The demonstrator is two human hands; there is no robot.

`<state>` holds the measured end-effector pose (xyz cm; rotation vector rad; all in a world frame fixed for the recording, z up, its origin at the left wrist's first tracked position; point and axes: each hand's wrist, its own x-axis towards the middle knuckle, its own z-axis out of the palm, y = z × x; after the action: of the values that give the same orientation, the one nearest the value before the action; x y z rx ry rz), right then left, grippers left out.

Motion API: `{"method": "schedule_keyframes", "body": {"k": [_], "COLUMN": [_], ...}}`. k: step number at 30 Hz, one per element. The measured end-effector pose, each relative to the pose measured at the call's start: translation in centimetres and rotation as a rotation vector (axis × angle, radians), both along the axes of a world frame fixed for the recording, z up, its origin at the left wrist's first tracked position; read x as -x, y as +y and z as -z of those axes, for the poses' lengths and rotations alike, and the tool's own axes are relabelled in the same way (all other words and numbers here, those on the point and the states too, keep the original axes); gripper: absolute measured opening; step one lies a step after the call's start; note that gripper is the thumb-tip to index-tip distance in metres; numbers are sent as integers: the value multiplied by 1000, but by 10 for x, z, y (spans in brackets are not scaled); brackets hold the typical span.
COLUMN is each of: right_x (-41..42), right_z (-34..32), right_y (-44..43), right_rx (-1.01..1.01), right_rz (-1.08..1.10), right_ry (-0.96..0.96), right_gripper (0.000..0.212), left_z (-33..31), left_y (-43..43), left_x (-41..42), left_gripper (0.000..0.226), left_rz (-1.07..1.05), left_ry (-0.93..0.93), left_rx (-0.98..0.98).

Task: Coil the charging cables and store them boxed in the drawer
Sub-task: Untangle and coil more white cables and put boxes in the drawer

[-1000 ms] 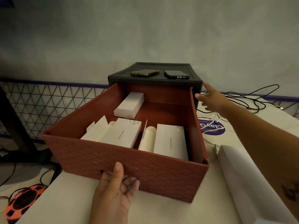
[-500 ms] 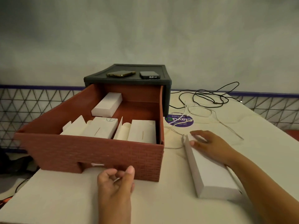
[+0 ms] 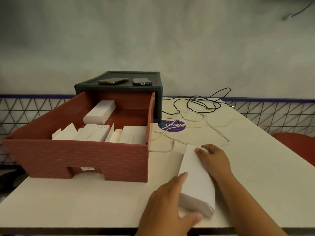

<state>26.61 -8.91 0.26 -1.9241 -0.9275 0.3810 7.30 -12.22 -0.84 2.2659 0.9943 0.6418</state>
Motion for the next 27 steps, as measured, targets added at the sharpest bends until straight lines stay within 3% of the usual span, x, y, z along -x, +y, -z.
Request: {"method": "schedule_keyframes", "body": {"k": [3,7,9,13,18,21,22,25,27], "right_x": [1,2,6,21,49,74,83,107,117], "right_z": [0,-7,-14,-43,-86,-105,-109,-115,-118], "right_y": [-9,-22,-27,-30,-17,2,10,31,40], "right_rx": [-19,-240,-332,-455,-591,-614,-601,-479,-375], "right_rz": [26,42,8,-83,-249,-379,-411,-427,-426], "right_ry": [56,383,525,630,705,718,699,626,513], "right_gripper": [26,4,7,15,58,63,57,77,75], "left_z": [6,10,8,-16,-76,-112,-121,-142,-149], "left_y": [4,5,5,10,20,34,41,64,80], "left_x": [-6,-1,0,1,18,38,45,62,69], "left_gripper": [87,77,75,71,62,56,52,22,7], "left_rz": [2,44,82,126,128,94,83,36,-8], "left_ry": [-59,-184,-278,-484,-595,-608,-622,-614,-609], "left_rx": [-17,66,107,220,176,200,209,311,368]}}
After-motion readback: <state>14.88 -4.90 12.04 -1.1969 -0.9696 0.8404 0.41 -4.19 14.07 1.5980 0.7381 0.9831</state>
